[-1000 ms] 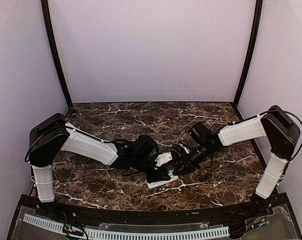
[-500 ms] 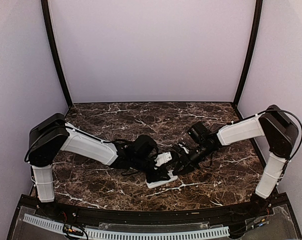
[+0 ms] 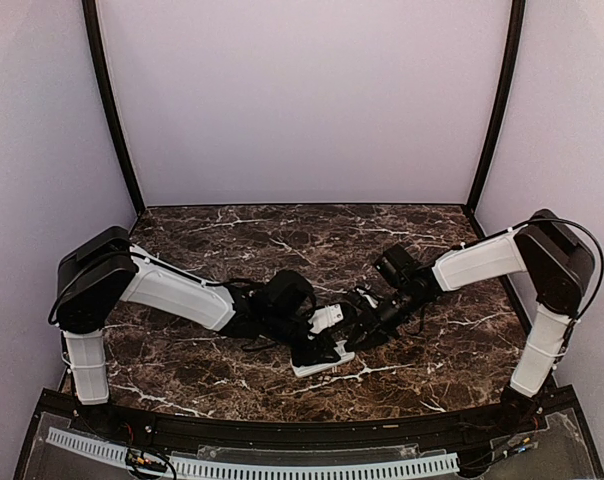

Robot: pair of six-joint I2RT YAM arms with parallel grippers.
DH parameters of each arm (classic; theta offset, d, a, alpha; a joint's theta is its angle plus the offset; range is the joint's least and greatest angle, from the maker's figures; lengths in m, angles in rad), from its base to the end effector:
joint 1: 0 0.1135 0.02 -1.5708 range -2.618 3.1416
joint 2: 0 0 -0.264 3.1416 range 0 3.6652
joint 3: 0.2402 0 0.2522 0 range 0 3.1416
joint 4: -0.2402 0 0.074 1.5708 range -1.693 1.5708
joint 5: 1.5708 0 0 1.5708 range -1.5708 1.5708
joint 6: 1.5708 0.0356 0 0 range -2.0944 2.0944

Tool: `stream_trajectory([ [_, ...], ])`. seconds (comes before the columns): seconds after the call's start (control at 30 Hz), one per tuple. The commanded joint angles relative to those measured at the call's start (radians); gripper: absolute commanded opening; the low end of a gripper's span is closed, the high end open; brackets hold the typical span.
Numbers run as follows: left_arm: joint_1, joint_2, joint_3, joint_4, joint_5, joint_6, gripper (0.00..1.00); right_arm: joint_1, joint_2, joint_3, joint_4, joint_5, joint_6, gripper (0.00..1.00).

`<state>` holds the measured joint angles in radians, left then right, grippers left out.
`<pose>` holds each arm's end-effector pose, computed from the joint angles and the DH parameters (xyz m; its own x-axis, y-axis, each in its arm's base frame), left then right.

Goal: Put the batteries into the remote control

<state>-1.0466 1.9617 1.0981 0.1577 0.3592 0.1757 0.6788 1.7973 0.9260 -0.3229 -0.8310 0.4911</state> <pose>0.1929 -0.3586 0.1407 -0.1546 0.5944 -0.7892 0.9866 0.1351 -0.0915 0.2317 0.2207 0.1308 -0.9376 -0.3478 -0.0004 -0.2183 0.5877 0.7791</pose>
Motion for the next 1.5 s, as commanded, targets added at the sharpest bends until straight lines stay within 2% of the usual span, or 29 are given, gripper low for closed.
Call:
stream_trajectory([
  [0.0, -0.001, -0.015, -0.04, -0.113, -0.012, -0.001, 0.32, 0.01, 0.025, 0.024, 0.046, -0.02, -0.003, 0.0],
  [0.6, 0.001, -0.055, -0.049, -0.102, -0.04, 0.016, 0.62, 0.01, 0.039, 0.037, 0.059, -0.023, 0.0, 0.0],
  [1.47, 0.002, -0.093, -0.049, -0.045, -0.061, 0.037, 0.68, 0.01, 0.039, 0.03, 0.07, -0.028, 0.004, 0.0],
])
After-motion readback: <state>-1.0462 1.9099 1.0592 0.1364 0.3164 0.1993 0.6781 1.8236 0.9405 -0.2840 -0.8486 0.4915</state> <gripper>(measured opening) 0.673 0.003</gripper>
